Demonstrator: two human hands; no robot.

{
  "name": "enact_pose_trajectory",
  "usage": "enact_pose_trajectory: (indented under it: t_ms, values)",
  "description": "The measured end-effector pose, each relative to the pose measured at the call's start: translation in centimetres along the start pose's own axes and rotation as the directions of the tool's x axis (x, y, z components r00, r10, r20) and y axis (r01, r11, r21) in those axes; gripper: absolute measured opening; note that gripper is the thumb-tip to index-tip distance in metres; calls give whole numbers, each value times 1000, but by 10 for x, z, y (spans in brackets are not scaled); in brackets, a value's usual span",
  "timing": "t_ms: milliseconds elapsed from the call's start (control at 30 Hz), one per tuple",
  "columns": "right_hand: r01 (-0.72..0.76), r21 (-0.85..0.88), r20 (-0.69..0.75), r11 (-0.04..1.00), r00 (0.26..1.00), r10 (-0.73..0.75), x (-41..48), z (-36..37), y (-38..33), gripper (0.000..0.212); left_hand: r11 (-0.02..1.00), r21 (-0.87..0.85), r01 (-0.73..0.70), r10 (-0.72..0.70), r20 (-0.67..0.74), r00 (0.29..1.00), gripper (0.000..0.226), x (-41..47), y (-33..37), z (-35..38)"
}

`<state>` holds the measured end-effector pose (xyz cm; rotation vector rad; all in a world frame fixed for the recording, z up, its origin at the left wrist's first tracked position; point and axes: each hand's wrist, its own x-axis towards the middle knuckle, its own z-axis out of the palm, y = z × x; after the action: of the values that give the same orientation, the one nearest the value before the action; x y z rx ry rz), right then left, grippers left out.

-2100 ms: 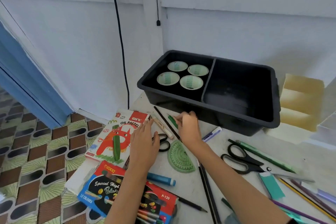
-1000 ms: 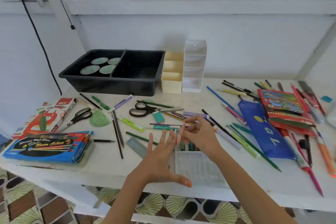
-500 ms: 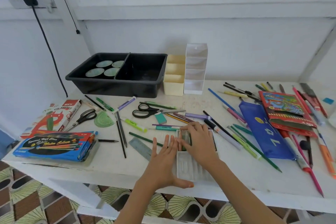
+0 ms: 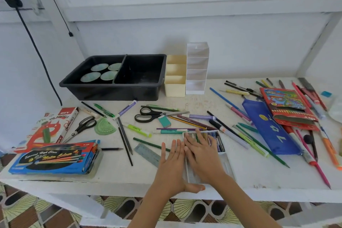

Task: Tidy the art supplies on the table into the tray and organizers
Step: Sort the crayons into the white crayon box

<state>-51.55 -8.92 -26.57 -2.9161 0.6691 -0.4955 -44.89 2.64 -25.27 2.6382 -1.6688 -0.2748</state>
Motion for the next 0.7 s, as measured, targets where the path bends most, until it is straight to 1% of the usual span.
enact_pose_trajectory:
  t_ms: [67, 133, 167, 233, 267, 300, 333, 400, 467, 533, 600, 633, 700]
  values:
    - [-22, -27, 87, 999, 996, 24, -6, 2, -3, 61, 999, 33, -7, 7, -1, 1000, 130, 2, 0, -2]
    - [-49, -45, 193, 998, 980, 57, -9, 5, -3, 65, 998, 59, -5, 5, 3, 1000, 134, 5, 1, -3]
    - [-49, -50, 215, 998, 975, 59, -8, 4, -3, 66, 998, 69, -2, 2, 10, 1000, 135, 5, 1, -4]
    - [1, -2, 237, 1000, 972, 0, -6, -1, 0, 72, 997, 78, -4, 3, 15, 1000, 135, 7, 1, -5]
    - [4, 76, 203, 997, 979, -19, -5, -2, 3, 76, 997, 81, -11, 10, 17, 1000, 134, 7, 1, -4]
    - [-42, 174, 198, 984, 980, 7, -5, -5, 5, 78, 997, 78, -18, 17, 17, 1000, 134, 8, 0, -4]
    - [-73, 264, 158, 962, 987, 31, -6, -8, 7, 76, 997, 70, -22, 21, 13, 1000, 134, 9, -1, -3]
    - [-133, 402, 16, 906, 990, 139, -12, -20, 12, 59, 998, 53, -23, 23, -7, 1000, 132, 10, -1, -3]
    - [-176, 504, -99, 846, 961, 259, -22, -30, 23, 42, 998, 23, -57, 57, -13, 998, 126, 8, 3, -5]
    - [-226, 553, -139, 802, 924, 356, -32, -38, 39, 30, 992, -56, -115, 115, 0, 993, 122, 8, 13, -11]
    - [-309, 576, -142, 757, 874, 465, -40, -49, 57, 26, 966, -208, -156, 158, -10, 987, 114, 14, 29, -18]
    - [-340, 584, -148, 737, 848, 509, -43, -54, 66, 26, 934, -311, -173, 172, -32, 985, 106, 19, 38, -19]
    - [-391, 601, -156, 697, 798, 582, -49, -64, 85, 24, 830, -520, -203, 186, -85, 979, 87, 32, 58, -23]
